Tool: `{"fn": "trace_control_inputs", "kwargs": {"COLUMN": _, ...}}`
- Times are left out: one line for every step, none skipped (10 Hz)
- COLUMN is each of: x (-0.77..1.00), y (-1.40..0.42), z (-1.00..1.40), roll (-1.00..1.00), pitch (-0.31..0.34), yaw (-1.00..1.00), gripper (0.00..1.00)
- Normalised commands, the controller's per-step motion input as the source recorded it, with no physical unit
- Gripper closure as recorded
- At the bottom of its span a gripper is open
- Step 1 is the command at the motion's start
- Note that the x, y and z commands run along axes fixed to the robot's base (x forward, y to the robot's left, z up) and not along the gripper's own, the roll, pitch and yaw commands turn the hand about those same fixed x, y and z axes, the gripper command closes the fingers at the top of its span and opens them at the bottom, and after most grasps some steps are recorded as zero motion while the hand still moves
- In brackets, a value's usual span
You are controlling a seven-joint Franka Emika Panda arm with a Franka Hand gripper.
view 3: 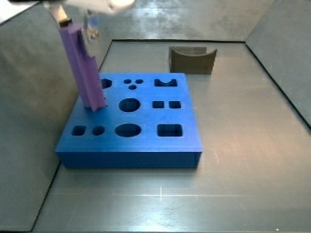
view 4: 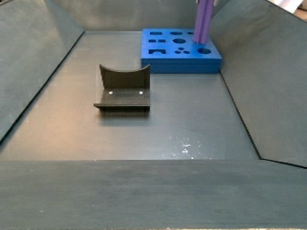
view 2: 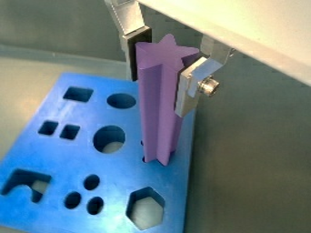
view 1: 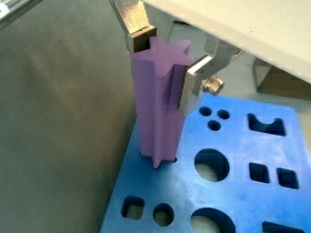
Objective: Pick up the star object. Move up. Place the star object on the fixture. Regrasp the star object. Move to above the board. Insert the star object.
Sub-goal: Insert the star object.
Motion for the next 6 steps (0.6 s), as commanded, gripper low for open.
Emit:
{"fn": "trace_control_inputs", "kwargs": {"x": 0.0, "y": 0.0, "z": -0.57, "roll": 0.11, "pitch": 0.09, "yaw": 0.21, "gripper": 1.0}}
{"fn": "trace_control_inputs", "kwargs": {"x": 0.2, "y": 0.0, "z": -0.79, "roll": 0.04, "pitch": 0.113, "yaw": 0.07, "gripper": 1.0}}
{"fn": "trace_control_inputs", "kwargs": {"x": 0.31, "y": -0.04, "z": -0.95, "roll": 0.06, "pitch": 0.11, "yaw": 0.0, "gripper": 1.0}}
{"fn": "trace_control_inputs", "kwargs": {"x": 0.33, "y": -0.01, "z": -0.8, "roll": 0.01, "pitch": 0.101, "yaw": 0.0, "gripper": 1.0}}
{"fn": "trace_control_inputs", "kwargs": {"x": 0.03, "y": 0.0, "z": -0.15, "roll": -0.07, "pitch": -0.026, "yaw": -0.02, "gripper": 1.0}}
{"fn": "trace_control_inputs", "kwargs": {"x": 0.0, "y": 0.0, "z": 0.0, "roll": 0.0, "pitch": 0.0, "yaw": 0.0, "gripper": 1.0}}
